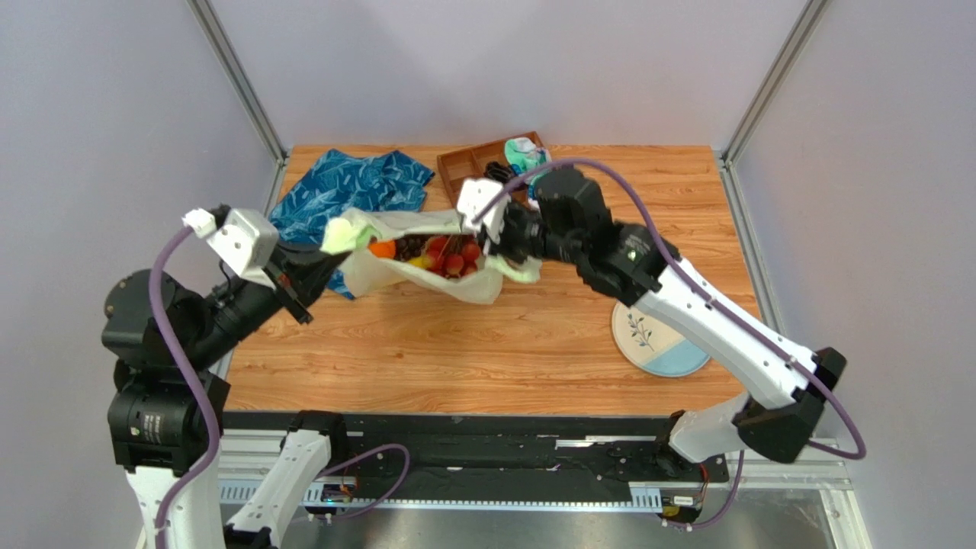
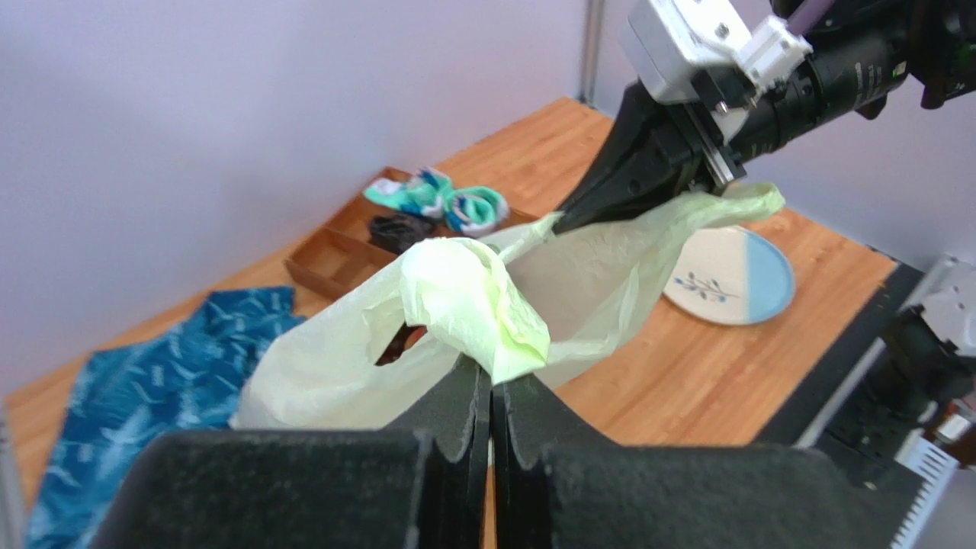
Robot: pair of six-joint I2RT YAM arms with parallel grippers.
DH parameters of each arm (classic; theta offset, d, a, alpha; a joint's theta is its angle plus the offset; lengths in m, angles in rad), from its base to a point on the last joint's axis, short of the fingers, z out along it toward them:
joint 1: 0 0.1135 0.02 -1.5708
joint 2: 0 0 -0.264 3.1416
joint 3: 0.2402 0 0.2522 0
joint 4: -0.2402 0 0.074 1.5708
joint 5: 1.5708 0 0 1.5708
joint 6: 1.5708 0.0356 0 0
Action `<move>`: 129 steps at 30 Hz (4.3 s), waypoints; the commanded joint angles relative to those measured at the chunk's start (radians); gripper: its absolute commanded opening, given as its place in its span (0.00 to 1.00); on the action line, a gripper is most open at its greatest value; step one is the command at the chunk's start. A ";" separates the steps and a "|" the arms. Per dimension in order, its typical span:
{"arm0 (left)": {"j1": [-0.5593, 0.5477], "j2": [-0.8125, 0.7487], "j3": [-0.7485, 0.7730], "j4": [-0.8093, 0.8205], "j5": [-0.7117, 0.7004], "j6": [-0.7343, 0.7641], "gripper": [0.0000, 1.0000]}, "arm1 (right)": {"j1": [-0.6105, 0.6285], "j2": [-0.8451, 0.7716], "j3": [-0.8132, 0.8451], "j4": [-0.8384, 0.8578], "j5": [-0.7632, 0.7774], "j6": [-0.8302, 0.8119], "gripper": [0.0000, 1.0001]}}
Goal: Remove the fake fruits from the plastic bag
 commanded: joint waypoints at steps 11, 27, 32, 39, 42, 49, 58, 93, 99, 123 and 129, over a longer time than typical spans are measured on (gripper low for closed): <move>0.010 -0.077 -0.629 -0.038 0.081 -0.290 0.00 | 0.030 -0.107 -0.157 -0.069 0.015 0.030 0.63; 0.047 -0.097 -0.616 -0.015 -0.237 -0.334 0.00 | 0.185 0.085 -0.388 0.010 -0.251 -0.110 0.07; 0.059 -0.100 -0.630 -0.011 -0.226 -0.351 0.00 | 0.185 0.059 -0.580 -0.047 -0.213 -0.199 0.07; 0.061 -0.093 -0.699 -0.065 -0.192 -0.362 0.00 | 0.158 -0.020 -0.629 0.126 -0.013 -0.089 0.28; 0.061 -0.086 -0.695 -0.015 -0.183 -0.373 0.00 | 0.128 0.084 -0.479 0.157 -0.035 -0.018 0.35; 0.061 -0.033 -0.603 0.062 -0.221 -0.315 0.00 | 0.076 0.360 -0.209 0.165 -0.006 0.002 0.29; 0.061 -0.004 -0.557 0.105 -0.254 -0.293 0.00 | 0.012 0.457 -0.062 0.280 0.143 0.126 0.38; 0.125 0.056 -0.567 0.142 -0.264 -0.301 0.00 | -0.014 0.602 -0.025 0.173 0.214 0.447 0.60; 0.127 0.068 -0.558 0.134 -0.260 -0.302 0.00 | -0.014 0.525 -0.141 0.148 0.165 0.498 0.59; 0.136 0.045 -0.561 0.217 -0.134 -0.331 0.00 | 0.006 0.185 -0.013 -0.166 -0.380 0.153 0.04; 0.136 0.061 -0.527 0.225 -0.142 -0.324 0.00 | -0.019 0.146 0.104 -0.169 -0.522 0.172 0.03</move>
